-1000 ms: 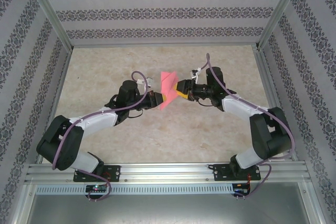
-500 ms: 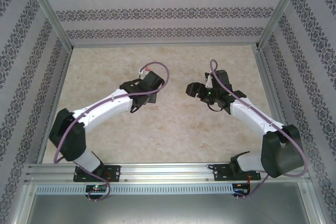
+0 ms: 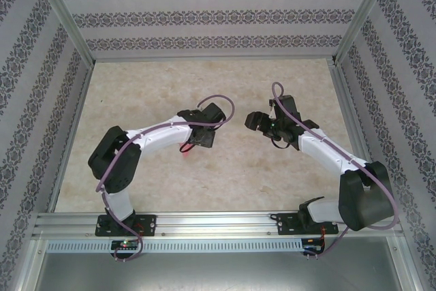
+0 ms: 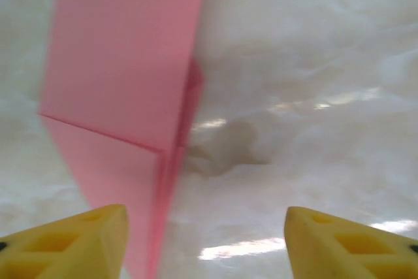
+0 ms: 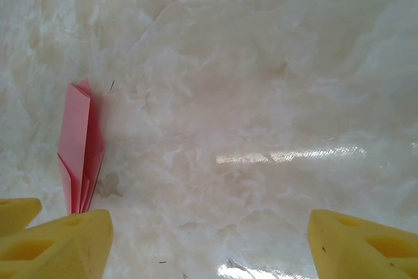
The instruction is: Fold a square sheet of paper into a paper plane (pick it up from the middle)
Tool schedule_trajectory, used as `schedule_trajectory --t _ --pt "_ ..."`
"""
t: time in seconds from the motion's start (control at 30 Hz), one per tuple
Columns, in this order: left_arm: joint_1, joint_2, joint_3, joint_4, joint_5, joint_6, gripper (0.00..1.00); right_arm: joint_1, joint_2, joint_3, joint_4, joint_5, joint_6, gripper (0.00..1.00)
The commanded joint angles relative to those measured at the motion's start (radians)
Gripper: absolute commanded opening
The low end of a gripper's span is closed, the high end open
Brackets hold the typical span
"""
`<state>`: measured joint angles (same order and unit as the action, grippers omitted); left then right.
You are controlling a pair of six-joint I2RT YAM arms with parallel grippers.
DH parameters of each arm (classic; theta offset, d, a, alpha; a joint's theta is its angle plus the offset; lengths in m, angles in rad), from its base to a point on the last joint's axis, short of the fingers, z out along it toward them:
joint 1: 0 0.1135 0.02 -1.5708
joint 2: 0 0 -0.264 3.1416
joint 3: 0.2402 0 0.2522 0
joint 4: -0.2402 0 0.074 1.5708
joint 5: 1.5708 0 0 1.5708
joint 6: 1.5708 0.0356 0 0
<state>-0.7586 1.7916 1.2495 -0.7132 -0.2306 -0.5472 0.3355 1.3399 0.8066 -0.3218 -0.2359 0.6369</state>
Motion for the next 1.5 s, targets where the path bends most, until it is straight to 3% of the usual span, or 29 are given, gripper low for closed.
schedule_trajectory --t 0.0,0.13,0.4,0.6,1.0,1.23,1.47 --pt "0.063 -0.104 -0.059 0.164 0.224 -0.01 0.71 0.014 0.012 -0.009 0.031 0.002 0.017 0.79" --pt "0.172 -0.205 -0.161 0.227 0.273 -0.065 0.76 0.117 0.083 0.043 0.068 0.02 0.053 0.76" --pt "0.429 -0.399 -0.394 0.232 0.227 -0.176 0.87 0.389 0.357 0.276 0.132 0.032 0.124 0.41" --pt "0.539 -0.512 -0.488 0.21 0.19 -0.198 0.96 0.509 0.553 0.49 0.089 0.011 0.136 0.28" --pt "0.581 -0.559 -0.534 0.213 0.193 -0.2 1.0 0.54 0.816 0.731 -0.057 -0.037 0.087 0.25" --pt "0.581 -0.55 -0.531 0.225 0.221 -0.184 1.0 0.529 0.848 0.739 -0.18 -0.051 -0.041 0.26" --pt "0.582 -0.54 -0.527 0.236 0.263 -0.155 1.0 0.496 0.788 0.635 -0.316 -0.045 -0.293 0.26"
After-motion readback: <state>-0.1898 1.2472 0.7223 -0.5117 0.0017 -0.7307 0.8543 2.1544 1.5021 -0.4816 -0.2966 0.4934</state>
